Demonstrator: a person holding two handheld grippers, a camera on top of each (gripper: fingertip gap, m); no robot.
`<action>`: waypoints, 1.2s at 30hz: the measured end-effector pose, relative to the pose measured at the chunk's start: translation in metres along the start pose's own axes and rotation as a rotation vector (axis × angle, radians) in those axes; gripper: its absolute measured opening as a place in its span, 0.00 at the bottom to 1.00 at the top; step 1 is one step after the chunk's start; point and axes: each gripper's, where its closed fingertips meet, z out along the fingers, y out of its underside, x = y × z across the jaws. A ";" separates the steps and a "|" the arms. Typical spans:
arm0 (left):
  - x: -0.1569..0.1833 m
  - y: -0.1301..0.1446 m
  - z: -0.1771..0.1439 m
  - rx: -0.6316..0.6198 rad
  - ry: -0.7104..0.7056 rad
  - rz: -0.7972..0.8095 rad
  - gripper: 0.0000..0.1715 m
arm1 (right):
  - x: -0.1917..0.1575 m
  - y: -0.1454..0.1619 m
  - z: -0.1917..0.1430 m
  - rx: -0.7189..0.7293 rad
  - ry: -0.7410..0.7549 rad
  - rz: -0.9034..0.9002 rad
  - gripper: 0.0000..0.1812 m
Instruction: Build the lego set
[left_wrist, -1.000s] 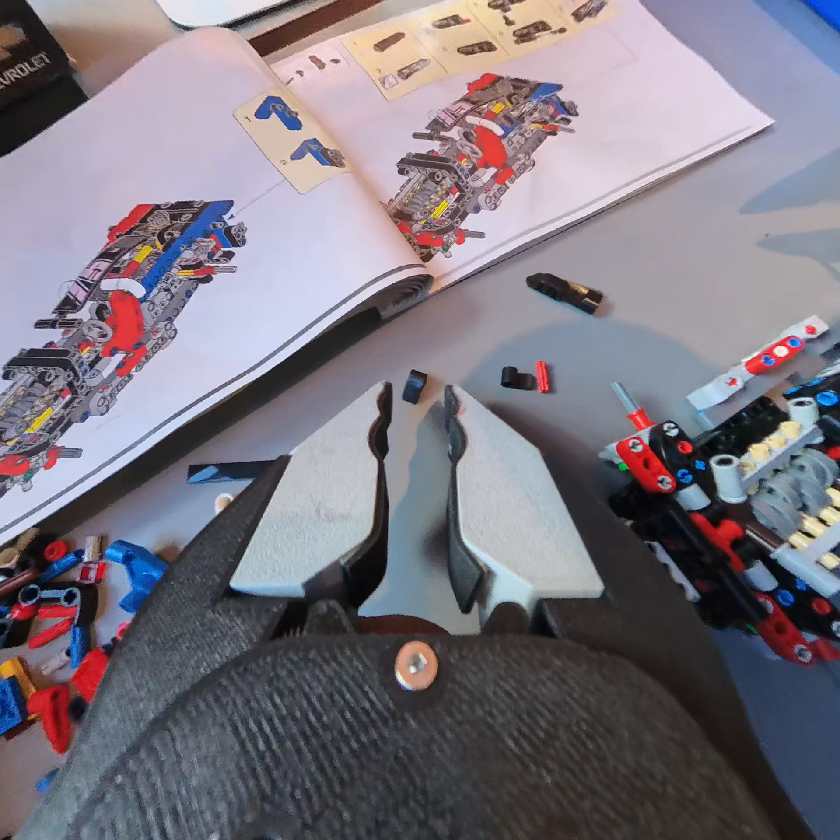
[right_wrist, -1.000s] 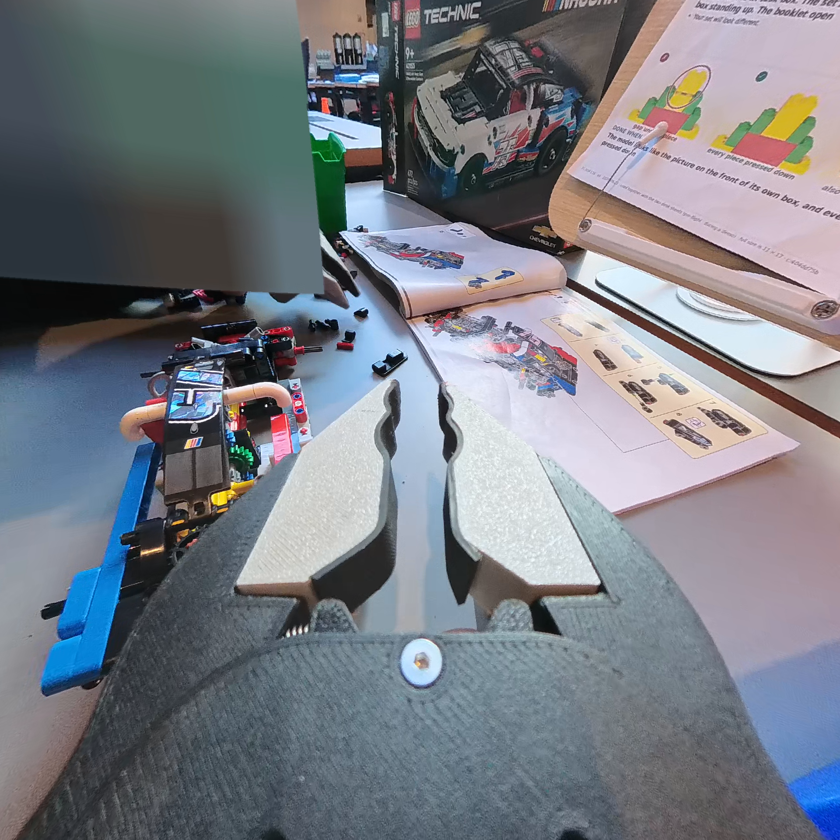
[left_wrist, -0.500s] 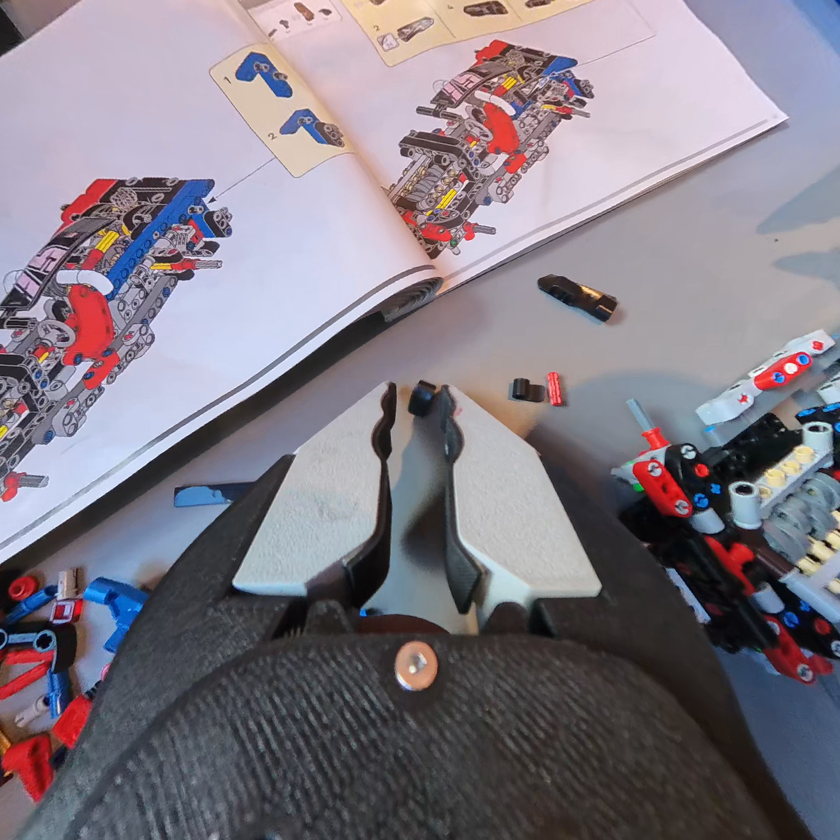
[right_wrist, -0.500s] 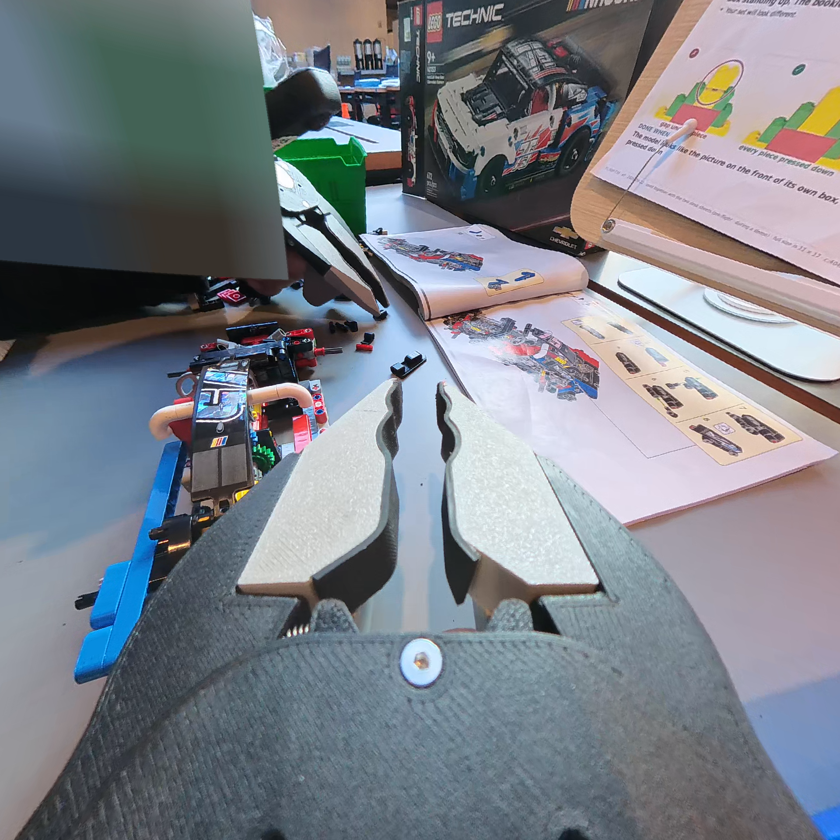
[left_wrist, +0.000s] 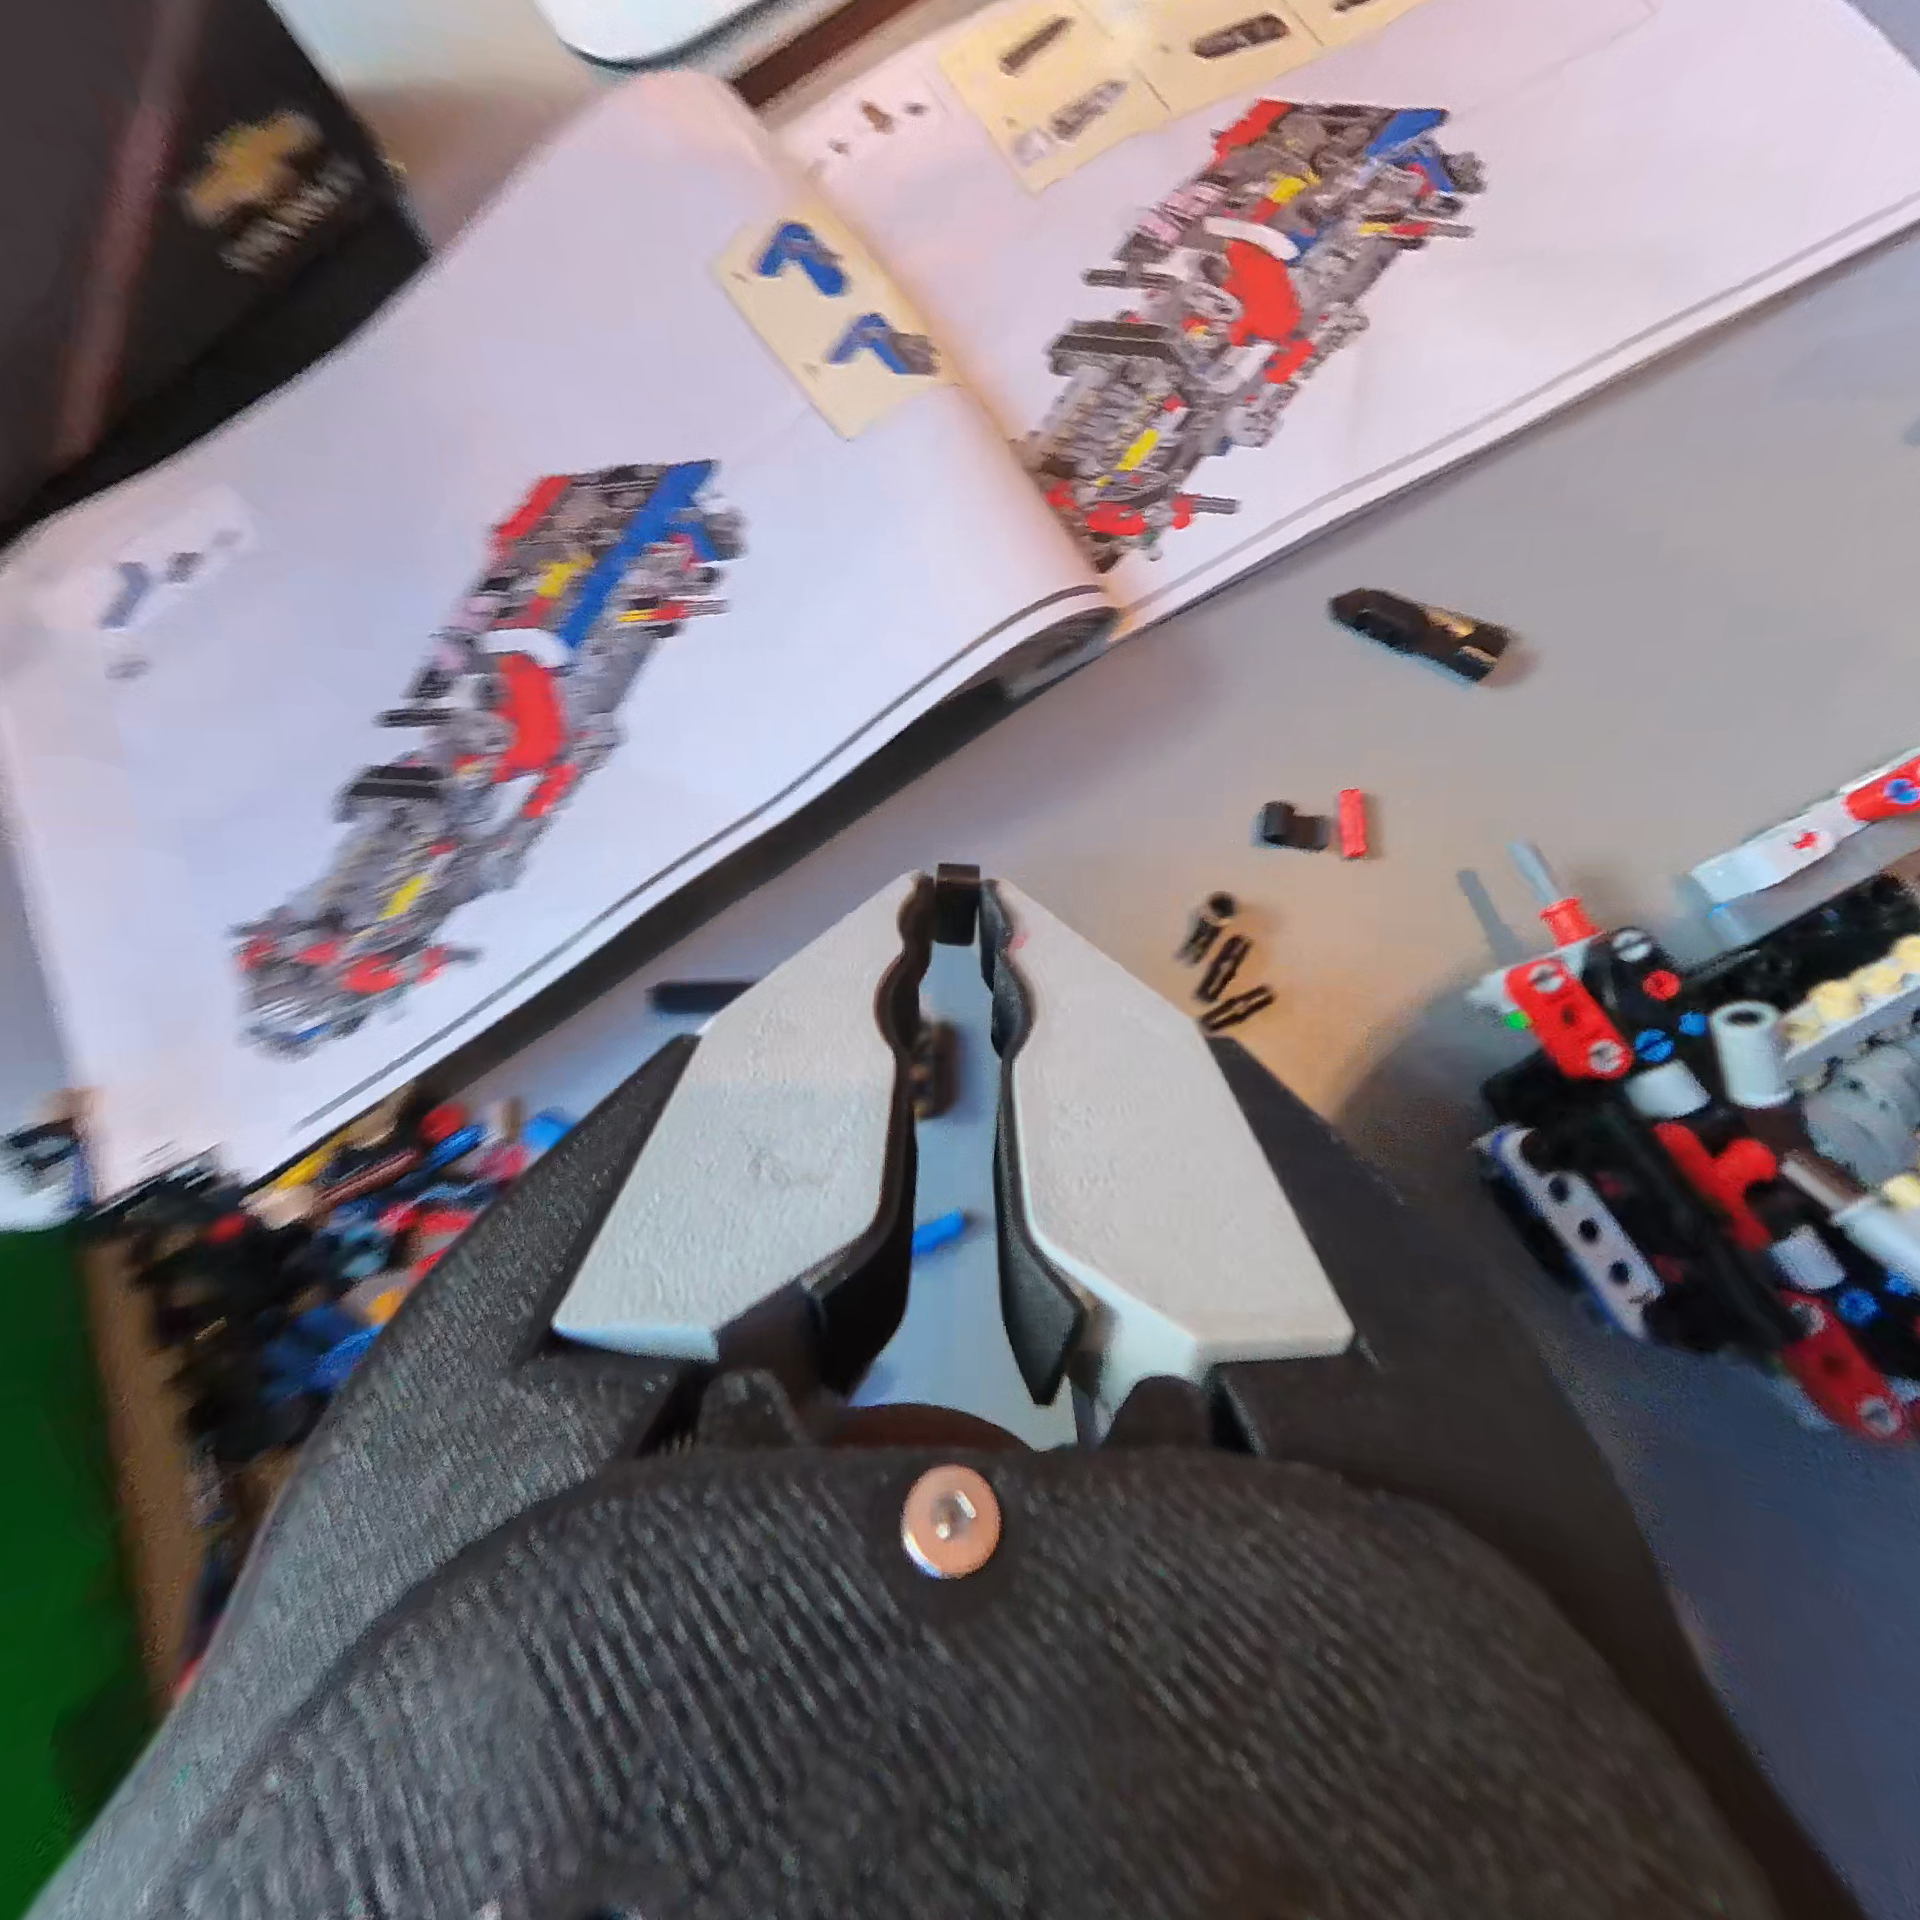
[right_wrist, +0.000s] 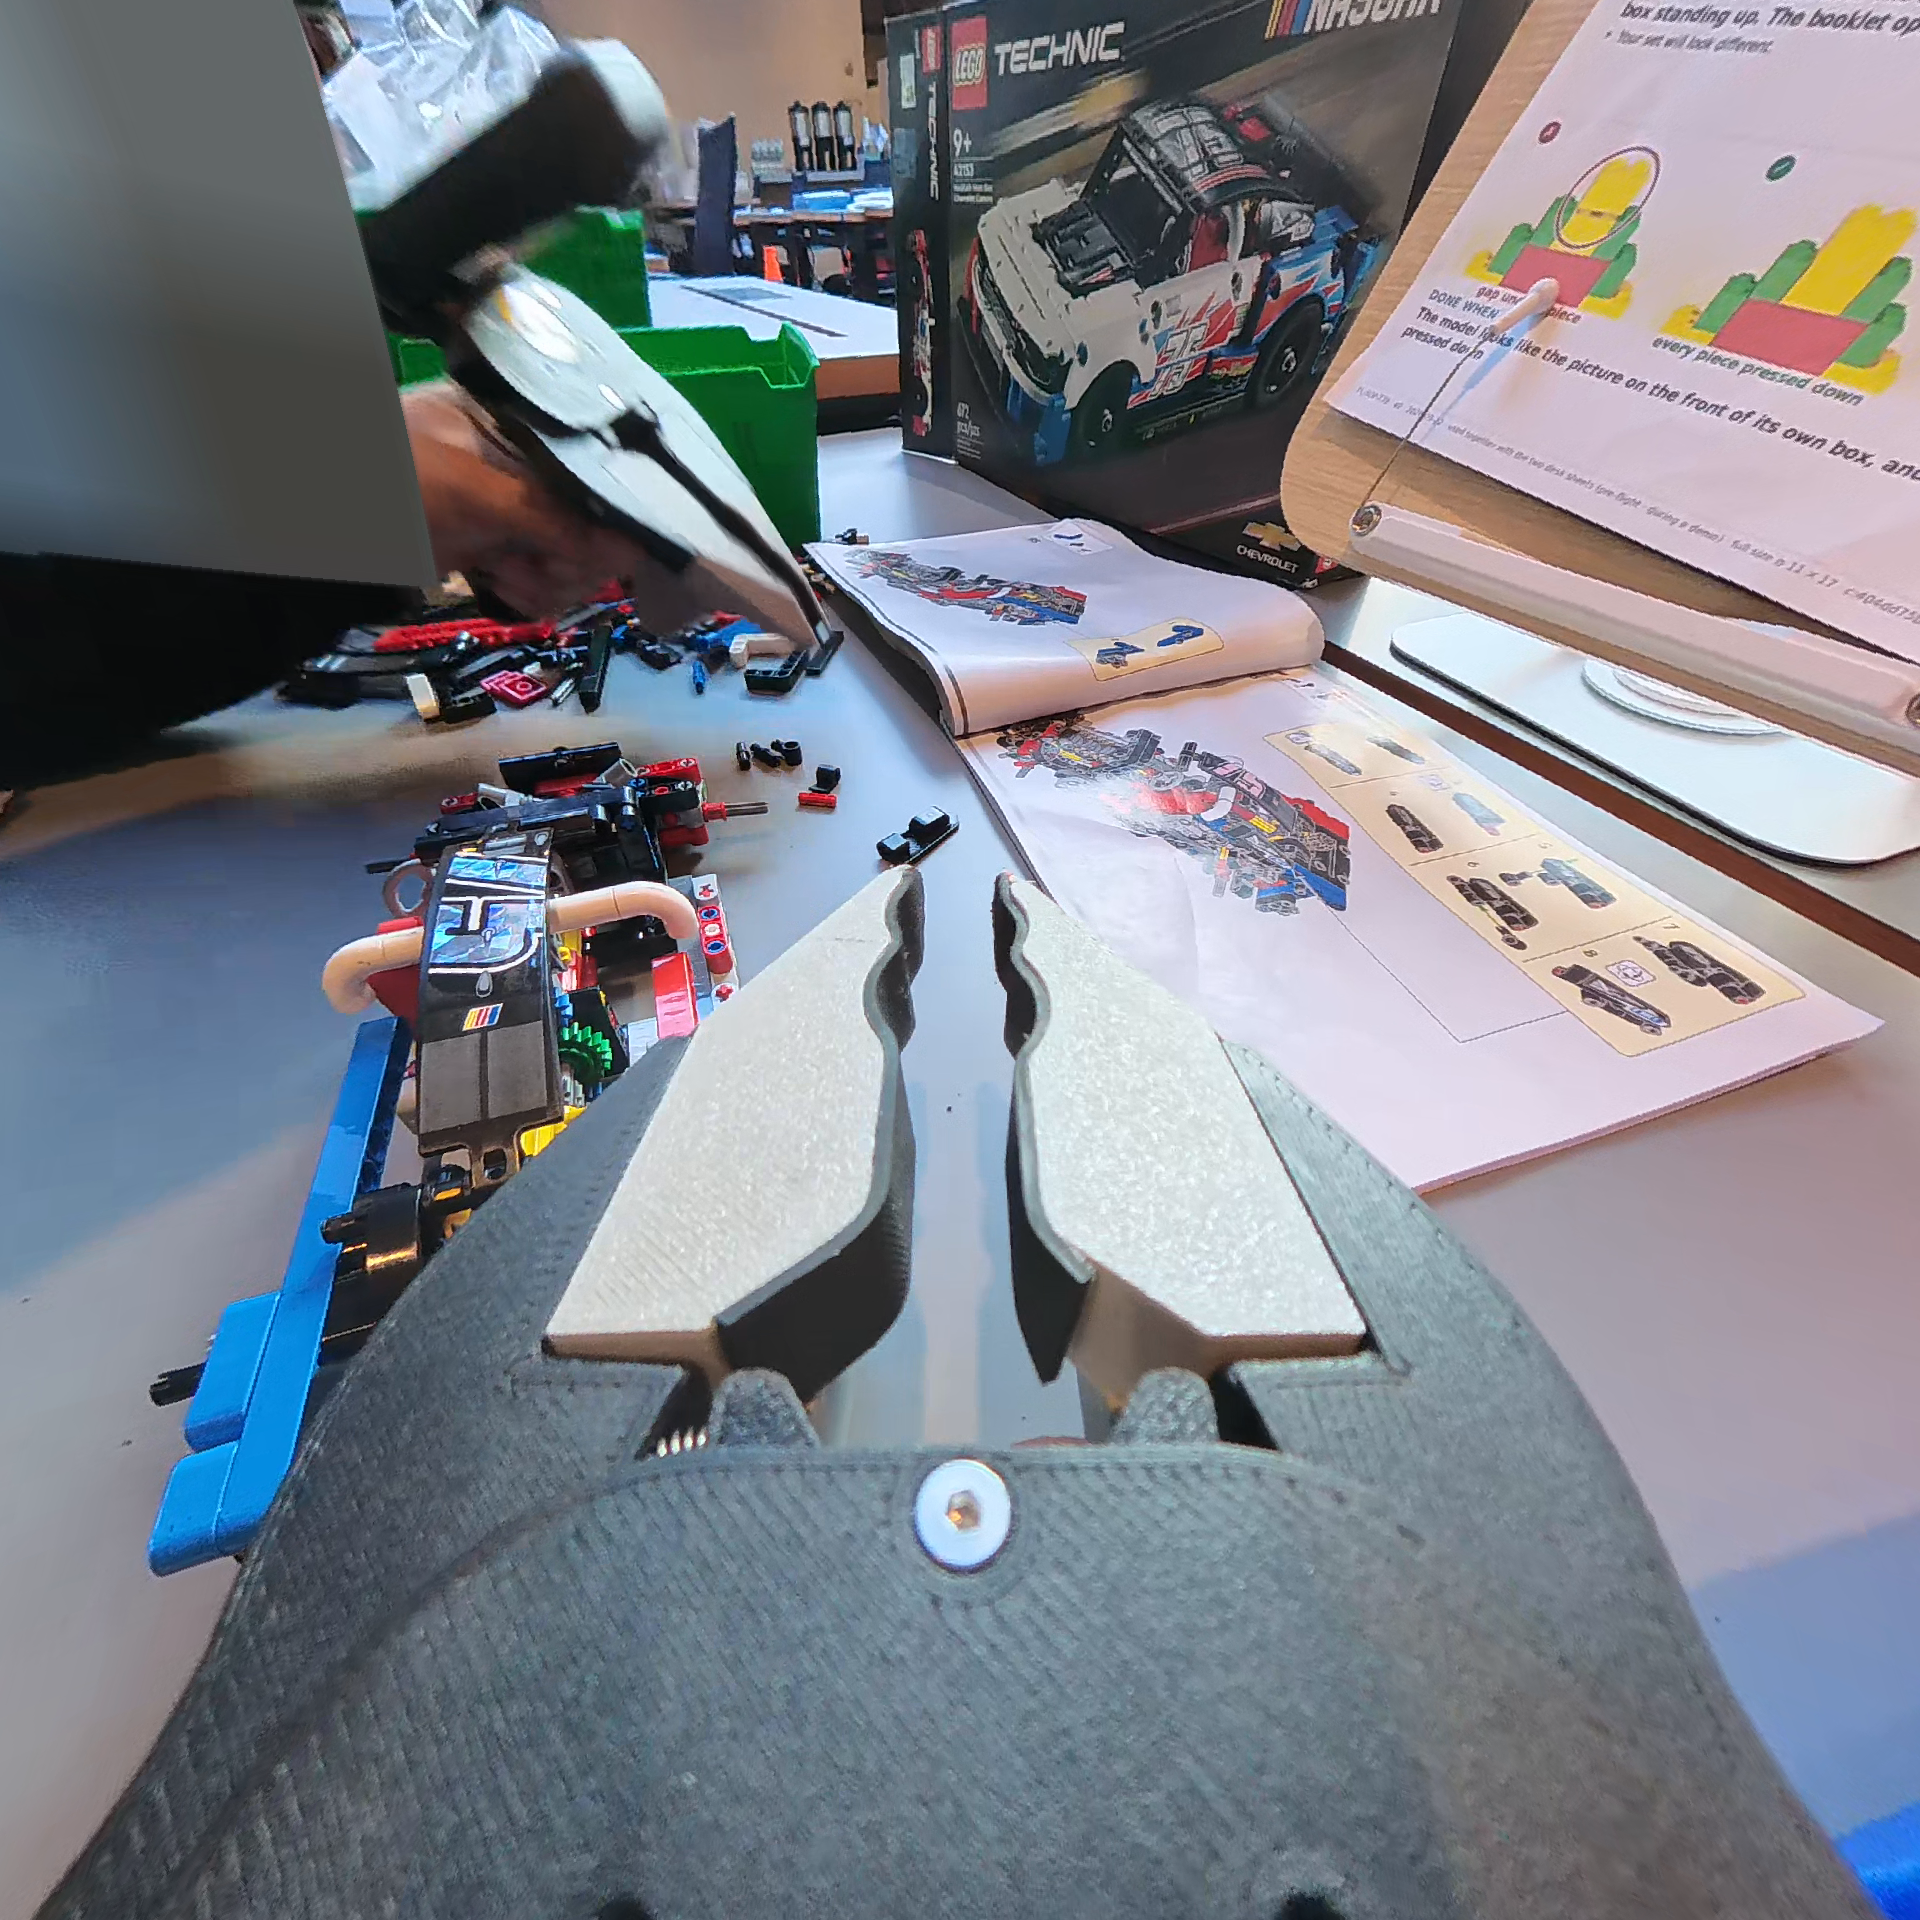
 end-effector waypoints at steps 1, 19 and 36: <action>-0.010 0.002 -0.010 0.002 -0.037 0.002 0.03 | 0.000 0.000 0.000 0.001 0.001 0.001 0.06; -0.080 0.091 -0.081 -0.182 -0.170 -0.124 0.10 | 0.005 0.003 0.000 -0.022 0.051 -0.033 0.03; -0.089 0.087 -0.136 0.029 -0.257 -0.200 0.11 | 0.023 0.003 -0.004 -0.018 0.146 -0.031 0.03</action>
